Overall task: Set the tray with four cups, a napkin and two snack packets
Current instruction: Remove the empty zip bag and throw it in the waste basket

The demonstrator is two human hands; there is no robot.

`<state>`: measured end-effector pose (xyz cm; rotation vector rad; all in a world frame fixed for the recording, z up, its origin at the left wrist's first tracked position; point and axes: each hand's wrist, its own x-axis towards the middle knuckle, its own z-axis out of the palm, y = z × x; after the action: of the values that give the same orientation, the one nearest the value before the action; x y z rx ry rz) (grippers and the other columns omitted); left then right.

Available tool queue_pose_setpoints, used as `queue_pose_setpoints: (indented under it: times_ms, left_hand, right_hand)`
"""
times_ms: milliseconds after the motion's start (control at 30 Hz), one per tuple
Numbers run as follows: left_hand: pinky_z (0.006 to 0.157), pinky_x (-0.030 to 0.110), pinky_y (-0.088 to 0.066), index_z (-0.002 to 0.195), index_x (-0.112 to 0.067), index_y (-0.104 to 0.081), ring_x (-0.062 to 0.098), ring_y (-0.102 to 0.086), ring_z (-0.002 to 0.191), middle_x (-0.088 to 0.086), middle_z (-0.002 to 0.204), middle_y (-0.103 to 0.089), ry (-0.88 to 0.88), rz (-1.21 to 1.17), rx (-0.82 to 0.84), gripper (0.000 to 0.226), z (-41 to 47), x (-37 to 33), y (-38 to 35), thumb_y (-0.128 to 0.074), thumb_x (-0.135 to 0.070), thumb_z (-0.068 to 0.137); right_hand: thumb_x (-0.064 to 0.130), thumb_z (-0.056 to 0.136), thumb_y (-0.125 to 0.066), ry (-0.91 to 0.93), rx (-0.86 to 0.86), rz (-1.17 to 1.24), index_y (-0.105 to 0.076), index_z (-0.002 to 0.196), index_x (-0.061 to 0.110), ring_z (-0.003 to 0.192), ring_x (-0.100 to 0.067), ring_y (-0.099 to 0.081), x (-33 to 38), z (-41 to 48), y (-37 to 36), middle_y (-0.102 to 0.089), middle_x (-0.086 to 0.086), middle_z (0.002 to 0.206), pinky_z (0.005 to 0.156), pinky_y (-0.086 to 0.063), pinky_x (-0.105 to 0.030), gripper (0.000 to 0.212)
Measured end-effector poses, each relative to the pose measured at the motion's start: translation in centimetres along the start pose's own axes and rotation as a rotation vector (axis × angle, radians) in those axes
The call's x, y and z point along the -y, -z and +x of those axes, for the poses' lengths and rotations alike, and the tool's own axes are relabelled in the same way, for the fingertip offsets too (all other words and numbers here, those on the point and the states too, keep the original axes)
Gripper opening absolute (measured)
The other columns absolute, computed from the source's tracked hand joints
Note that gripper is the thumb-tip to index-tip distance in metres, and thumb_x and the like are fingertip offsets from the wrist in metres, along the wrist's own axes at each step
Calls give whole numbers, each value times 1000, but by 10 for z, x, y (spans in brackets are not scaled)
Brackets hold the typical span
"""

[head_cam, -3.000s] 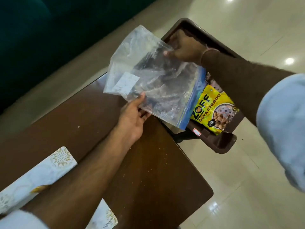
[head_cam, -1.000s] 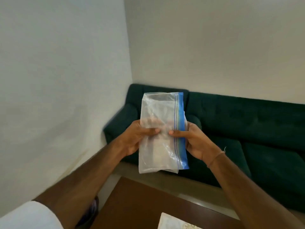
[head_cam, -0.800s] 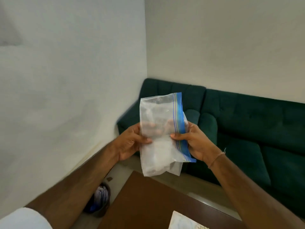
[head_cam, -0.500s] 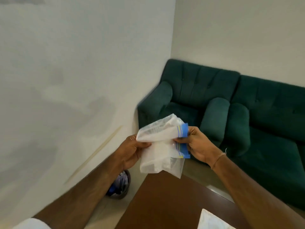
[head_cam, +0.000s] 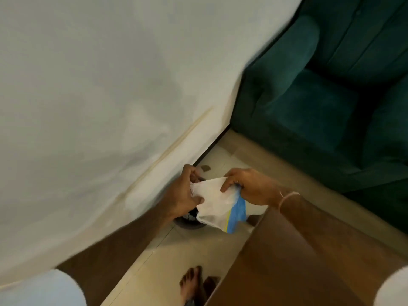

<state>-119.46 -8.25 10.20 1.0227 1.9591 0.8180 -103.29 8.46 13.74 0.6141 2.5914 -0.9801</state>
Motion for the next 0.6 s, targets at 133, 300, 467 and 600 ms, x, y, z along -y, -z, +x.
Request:
queue_pose_setpoints:
  times_ms: [133, 300, 467, 600]
  left_hand:
    - [66, 35, -51, 111, -13, -61, 21, -61, 71, 0, 78, -63, -12, 137, 2, 43, 47, 98, -8, -76, -1, 73]
    - [77, 32, -49, 101, -7, -68, 24, -64, 87, 8, 96, -66, 27, 353, 110, 19, 102, 212, -42, -71, -5, 82]
    - [88, 39, -53, 111, -17, -59, 30, -65, 102, 11, 113, -67, 98, 541, 339, 19, 148, 303, -90, -61, -19, 92]
    - [93, 46, -55, 135, -17, -44, 34, -64, 108, 15, 123, -60, 116, 766, 432, 50, 166, 351, -133, -65, -26, 91]
  right_hand:
    - [7, 82, -71, 48, 167, -179, -53, 139, 21, 134, -26, -42, -31, 81, -73, -39, -5, 150, 109, -33, -25, 61]
    - [15, 77, -77, 74, 286, -220, -39, 148, 13, 140, -31, -33, -77, 156, -175, -31, -8, 156, 117, -25, -32, 81]
    - [18, 82, -72, 27, 340, -263, -38, 148, 7, 134, -36, -43, -125, 218, -275, -36, -13, 153, 114, -36, -43, 76]
    - [17, 87, -60, -45, 344, -318, -38, 145, 3, 126, -39, -50, -150, 249, -332, -39, -18, 149, 108, -42, -43, 64]
